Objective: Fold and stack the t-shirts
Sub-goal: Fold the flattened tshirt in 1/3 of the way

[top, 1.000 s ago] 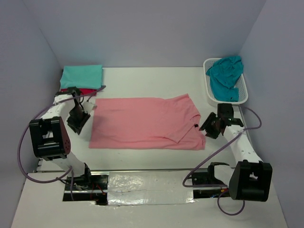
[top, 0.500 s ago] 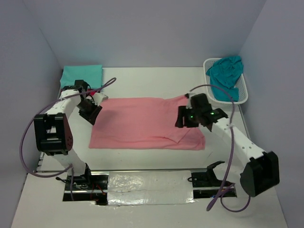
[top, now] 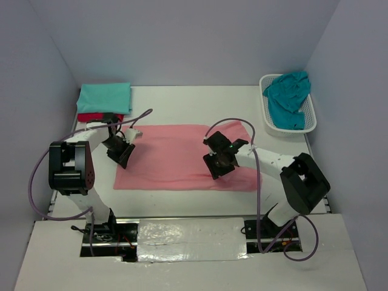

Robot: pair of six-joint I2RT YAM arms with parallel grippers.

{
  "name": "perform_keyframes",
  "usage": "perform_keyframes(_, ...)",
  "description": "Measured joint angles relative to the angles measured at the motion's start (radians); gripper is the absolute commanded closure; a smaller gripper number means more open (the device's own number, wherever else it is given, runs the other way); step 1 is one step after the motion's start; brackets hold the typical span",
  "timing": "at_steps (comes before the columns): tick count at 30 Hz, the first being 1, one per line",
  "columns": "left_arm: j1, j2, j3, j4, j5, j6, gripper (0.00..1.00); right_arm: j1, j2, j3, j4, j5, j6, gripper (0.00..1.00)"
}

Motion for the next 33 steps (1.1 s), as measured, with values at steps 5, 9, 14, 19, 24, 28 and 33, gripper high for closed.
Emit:
perform_keyframes(5,0.000,0.000,0.003,0.019,-0.011,-0.006,0.58,0.002,0.076,0.038,-0.004,0.078,0.005,0.53)
perform_keyframes(9,0.000,0.000,0.021,0.012,-0.002,-0.007,0.58,0.002,0.114,0.048,-0.006,0.110,0.008,0.66)
perform_keyframes(14,0.000,0.000,0.035,0.011,0.021,-0.022,0.54,0.003,0.125,0.051,-0.006,0.121,0.010,0.82)
perform_keyframes(19,-0.005,0.002,0.035,0.011,0.028,-0.027,0.52,0.005,0.126,0.059,-0.006,0.130,0.007,0.94)
perform_keyframes(24,-0.020,0.035,0.035,0.035,0.004,-0.032,0.52,0.005,0.126,0.064,-0.010,0.147,0.008,0.96)
perform_keyframes(28,-0.032,0.050,0.035,0.046,-0.004,-0.046,0.62,0.005,0.127,0.064,-0.011,0.148,0.008,0.98)
perform_keyframes(33,-0.038,0.050,0.033,0.054,-0.009,-0.059,1.00,0.005,0.129,0.066,-0.014,0.157,0.008,1.00)
